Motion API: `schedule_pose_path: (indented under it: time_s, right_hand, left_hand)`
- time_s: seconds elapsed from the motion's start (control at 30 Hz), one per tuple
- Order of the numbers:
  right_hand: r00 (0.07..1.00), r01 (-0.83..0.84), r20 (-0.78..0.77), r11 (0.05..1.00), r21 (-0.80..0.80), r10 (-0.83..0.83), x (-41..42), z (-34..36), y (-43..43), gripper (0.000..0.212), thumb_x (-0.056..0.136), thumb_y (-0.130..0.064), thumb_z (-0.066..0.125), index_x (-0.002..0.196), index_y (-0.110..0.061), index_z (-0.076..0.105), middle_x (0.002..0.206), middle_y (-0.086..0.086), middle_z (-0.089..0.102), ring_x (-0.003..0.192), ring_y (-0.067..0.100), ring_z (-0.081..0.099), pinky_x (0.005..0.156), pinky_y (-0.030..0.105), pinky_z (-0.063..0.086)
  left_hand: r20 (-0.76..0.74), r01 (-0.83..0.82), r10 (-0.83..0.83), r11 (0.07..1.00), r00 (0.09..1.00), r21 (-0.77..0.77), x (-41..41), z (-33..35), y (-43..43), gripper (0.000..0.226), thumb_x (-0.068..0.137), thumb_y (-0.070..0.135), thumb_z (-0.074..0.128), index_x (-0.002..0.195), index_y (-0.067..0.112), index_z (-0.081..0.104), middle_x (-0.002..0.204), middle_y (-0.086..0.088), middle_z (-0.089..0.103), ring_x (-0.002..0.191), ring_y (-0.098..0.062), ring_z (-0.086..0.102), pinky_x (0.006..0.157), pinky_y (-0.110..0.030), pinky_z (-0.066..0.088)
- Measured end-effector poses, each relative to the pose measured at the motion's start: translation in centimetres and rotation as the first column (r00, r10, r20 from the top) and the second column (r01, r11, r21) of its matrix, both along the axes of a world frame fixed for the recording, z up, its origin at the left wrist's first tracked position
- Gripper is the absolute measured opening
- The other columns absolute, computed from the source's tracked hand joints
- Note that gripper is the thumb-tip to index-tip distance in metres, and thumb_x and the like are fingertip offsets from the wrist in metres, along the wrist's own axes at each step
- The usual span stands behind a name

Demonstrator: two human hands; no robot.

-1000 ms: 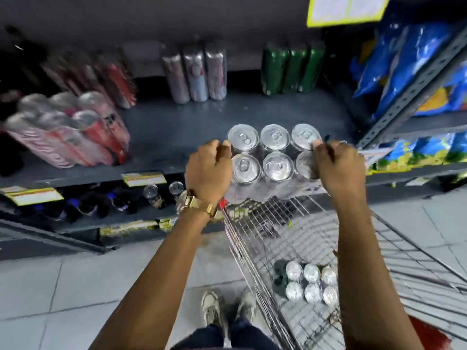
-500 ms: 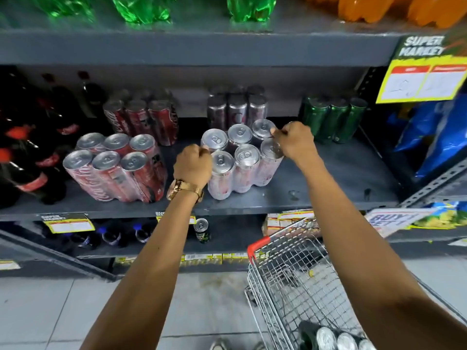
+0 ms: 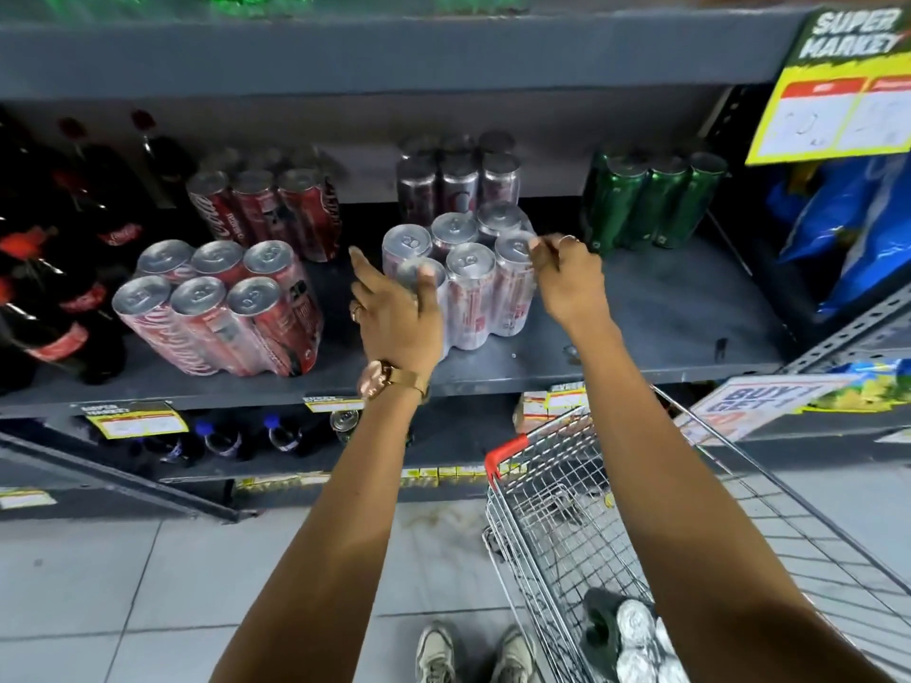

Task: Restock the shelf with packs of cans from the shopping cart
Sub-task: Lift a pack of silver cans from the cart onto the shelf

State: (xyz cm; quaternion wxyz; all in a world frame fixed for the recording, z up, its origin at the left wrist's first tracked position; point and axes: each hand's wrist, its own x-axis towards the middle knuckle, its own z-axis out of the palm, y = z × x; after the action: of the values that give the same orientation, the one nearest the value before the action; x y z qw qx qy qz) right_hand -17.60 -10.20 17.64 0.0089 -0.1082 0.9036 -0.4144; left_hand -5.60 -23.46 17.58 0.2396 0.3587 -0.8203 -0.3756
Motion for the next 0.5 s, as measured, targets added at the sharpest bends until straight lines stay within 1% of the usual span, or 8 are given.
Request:
schedule_pose_path:
  time_s: [0.07,0.13,0.2,0.3,0.4,0.43,0.47,0.5]
  right_hand:
    - [0.999,0.01,-0.053,0.997,-0.083,-0.014,2.0,-0.5,1.6,0.035,0.094,-0.034,0.047,0.116,-0.01,0.061,0.101,0.012,0.069,0.094,0.029,0.063,0.083,0.034,0.05]
    - [0.992,0.024,-0.122,0.987,-0.158,-0.044,4.2,-1.4,3.5,0.036,0.094,-0.032,0.049,0.118,-0.009,0.06,0.11,0.01,0.07,0.102,0.024,0.065,0.091,0.034,0.052]
    - [0.983,0.068,-0.152,0.976,-0.207,-0.101,6.7,-2.6,6.2,0.035,0.094,-0.035,0.049,0.115,-0.009,0.061,0.112,0.009,0.07,0.103,0.022,0.065,0.091,0.036,0.053]
    - [0.967,0.217,-0.077,0.946,-0.239,-0.241,10.2,-6.0,11.9,0.031,0.095,-0.03,0.05,0.111,-0.007,0.064,0.108,0.011,0.071,0.095,0.018,0.065,0.082,0.024,0.05]
    - [0.916,0.402,0.078,0.904,-0.147,-0.394,13.8,-10.5,18.3,0.027,0.095,-0.023,0.052,0.105,-0.003,0.065,0.099,0.02,0.072,0.088,0.031,0.067,0.067,0.022,0.041]
    - [0.888,0.453,0.134,0.887,-0.086,-0.44,15.0,-12.2,20.3,0.028,0.094,-0.024,0.052,0.105,-0.002,0.065,0.098,0.022,0.072,0.089,0.033,0.067,0.064,0.023,0.036]
    - [0.847,0.504,0.21,0.863,-0.027,-0.489,16.2,-14.1,22.3,0.03,0.094,-0.026,0.053,0.107,-0.002,0.065,0.102,0.023,0.071,0.092,0.035,0.066,0.064,0.025,0.036]
    - [0.796,0.548,0.286,0.836,0.033,-0.534,17.5,-16.1,24.4,0.033,0.093,-0.026,0.054,0.111,0.0,0.063,0.109,0.024,0.069,0.098,0.036,0.065,0.071,0.029,0.041]
  left_hand:
    - [-0.125,0.009,-0.027,0.99,0.992,-0.142,1.0,-0.5,2.7,0.084,0.089,0.043,0.053,0.149,0.0,0.013,0.15,-0.024,0.029,0.137,-0.041,0.031,0.115,-0.05,0.026]
    - [-0.182,0.1,-0.142,0.971,0.973,-0.219,2.0,-1.3,5.8,0.085,0.088,0.041,0.056,0.149,0.0,0.015,0.152,-0.025,0.023,0.142,-0.039,0.024,0.117,-0.048,0.021]
    - [-0.153,0.222,-0.264,0.943,0.952,-0.247,3.0,-2.6,8.9,0.083,0.088,0.04,0.058,0.149,0.001,0.018,0.154,-0.023,0.022,0.144,-0.037,0.02,0.119,-0.043,0.016]
    - [-0.101,0.421,-0.446,0.885,0.889,-0.199,4.4,-5.6,13.9,0.077,0.087,0.033,0.059,0.147,0.002,0.023,0.152,-0.023,0.026,0.143,-0.037,0.024,0.118,-0.042,0.019]
    - [-0.002,0.59,-0.59,0.807,0.808,-0.018,5.6,-9.4,18.5,0.07,0.086,0.025,0.06,0.145,0.002,0.028,0.146,-0.021,0.035,0.135,-0.034,0.036,0.112,-0.041,0.033]
    - [0.089,0.63,-0.638,0.769,0.765,0.106,5.8,-10.9,20.0,0.07,0.087,0.026,0.06,0.145,0.003,0.027,0.146,-0.019,0.035,0.135,-0.032,0.037,0.111,-0.039,0.035]
    - [0.186,0.644,-0.695,0.716,0.695,0.269,5.8,-12.5,21.6,0.072,0.088,0.029,0.059,0.146,0.005,0.024,0.149,-0.017,0.032,0.137,-0.031,0.036,0.112,-0.037,0.034]
    - [0.275,0.593,-0.749,0.652,0.603,0.472,5.8,-14.6,23.1,0.078,0.087,0.036,0.057,0.147,0.004,0.02,0.153,-0.016,0.029,0.139,-0.032,0.033,0.114,-0.038,0.033]
